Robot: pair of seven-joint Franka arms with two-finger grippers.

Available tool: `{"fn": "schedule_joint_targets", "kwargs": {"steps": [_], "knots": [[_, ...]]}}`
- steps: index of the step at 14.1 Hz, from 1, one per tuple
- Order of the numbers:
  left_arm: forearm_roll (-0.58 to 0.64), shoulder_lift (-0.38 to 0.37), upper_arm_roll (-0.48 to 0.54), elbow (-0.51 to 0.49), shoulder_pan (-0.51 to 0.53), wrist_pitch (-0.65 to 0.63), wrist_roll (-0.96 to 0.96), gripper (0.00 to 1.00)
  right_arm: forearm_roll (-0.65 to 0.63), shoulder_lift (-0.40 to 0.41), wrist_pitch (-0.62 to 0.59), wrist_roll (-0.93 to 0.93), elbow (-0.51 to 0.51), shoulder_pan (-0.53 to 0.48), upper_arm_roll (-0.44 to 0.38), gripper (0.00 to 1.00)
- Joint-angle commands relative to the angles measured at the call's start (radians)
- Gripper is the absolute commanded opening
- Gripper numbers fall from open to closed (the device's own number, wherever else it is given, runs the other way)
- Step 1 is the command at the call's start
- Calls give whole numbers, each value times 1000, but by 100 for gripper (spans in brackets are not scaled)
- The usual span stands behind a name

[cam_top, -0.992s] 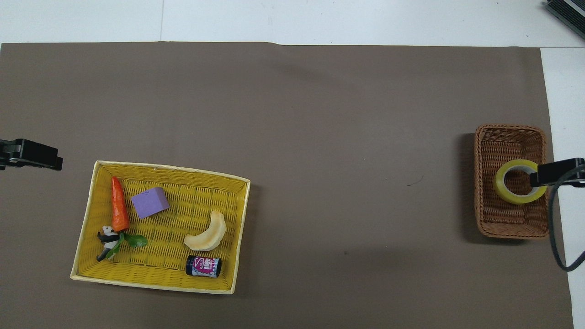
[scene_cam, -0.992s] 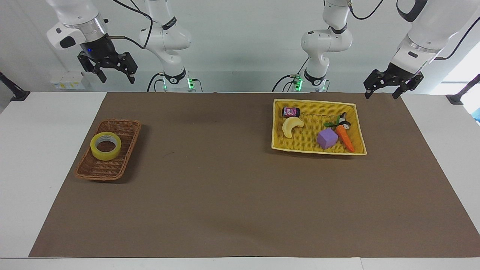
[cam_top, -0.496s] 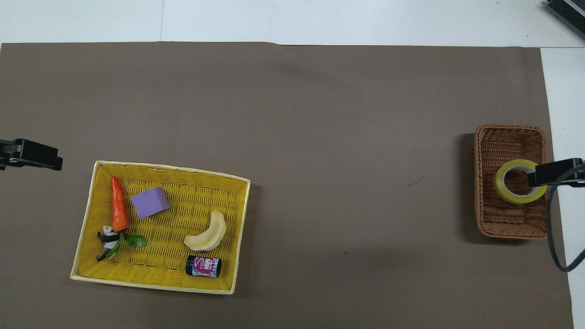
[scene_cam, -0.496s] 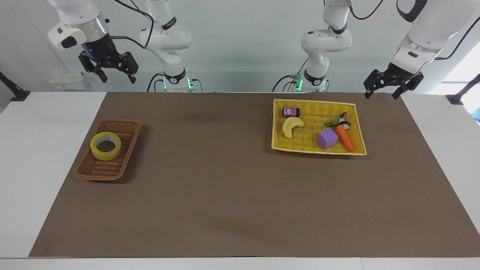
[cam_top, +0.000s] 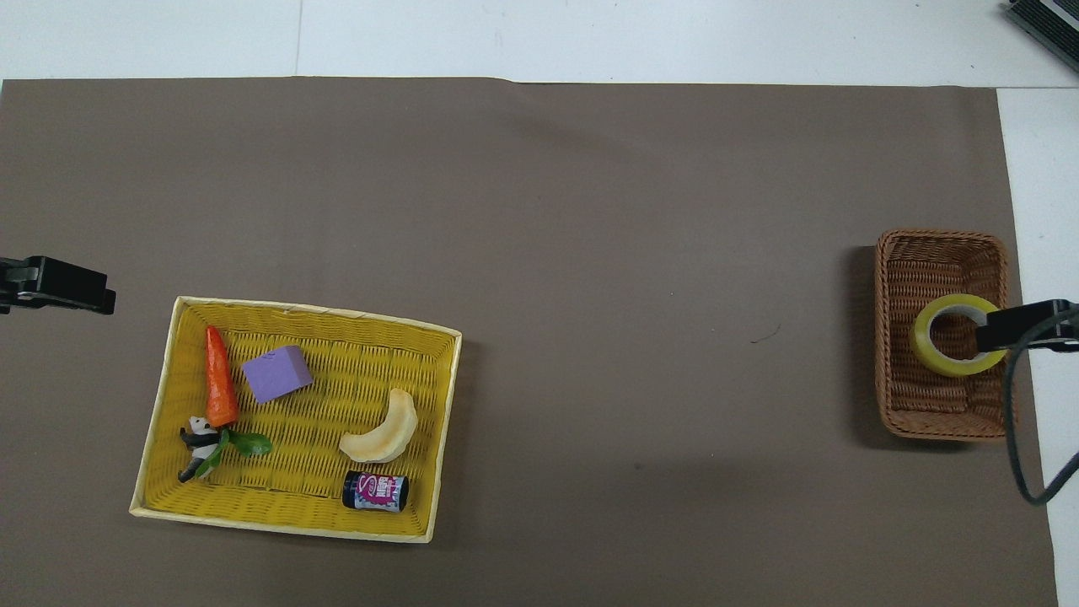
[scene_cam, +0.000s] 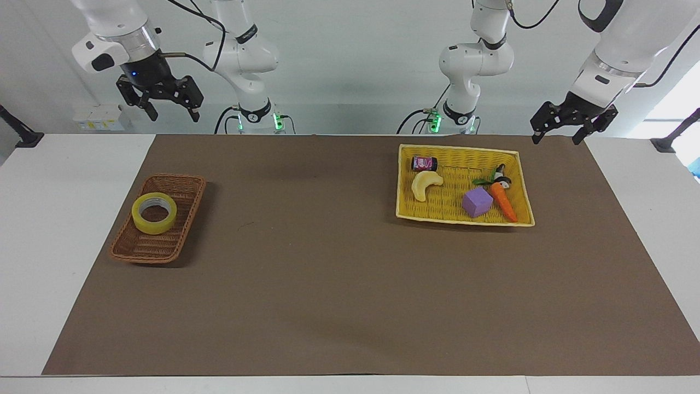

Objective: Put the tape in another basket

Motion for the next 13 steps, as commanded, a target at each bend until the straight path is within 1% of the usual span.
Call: {"fn": "schedule_joint_targets", "kwargs": {"steps": [1, 3, 7, 8, 10, 13], "knots": [[8, -14, -11, -10, 16, 7, 12, 100, -6, -29, -11, -15, -28, 1, 7, 100], [7, -14, -11, -10, 16, 7, 12, 100, 27, -21, -18, -21, -17, 0, 9, 100], [7, -14, -11, -10, 16, 7, 12, 100, 29, -15, 13, -17, -11, 0, 9, 100], [7, -14, -11, -10, 16, 7, 12, 100, 29, 6, 28, -13, 15, 0, 7, 100], [7, -14, -11, -10, 16, 7, 12, 100, 23, 42, 15, -13, 70, -8, 9, 100], [7, -14, -11, -10, 16, 7, 12, 100, 11, 42, 13, -18, 70, 1, 9, 100]]}}
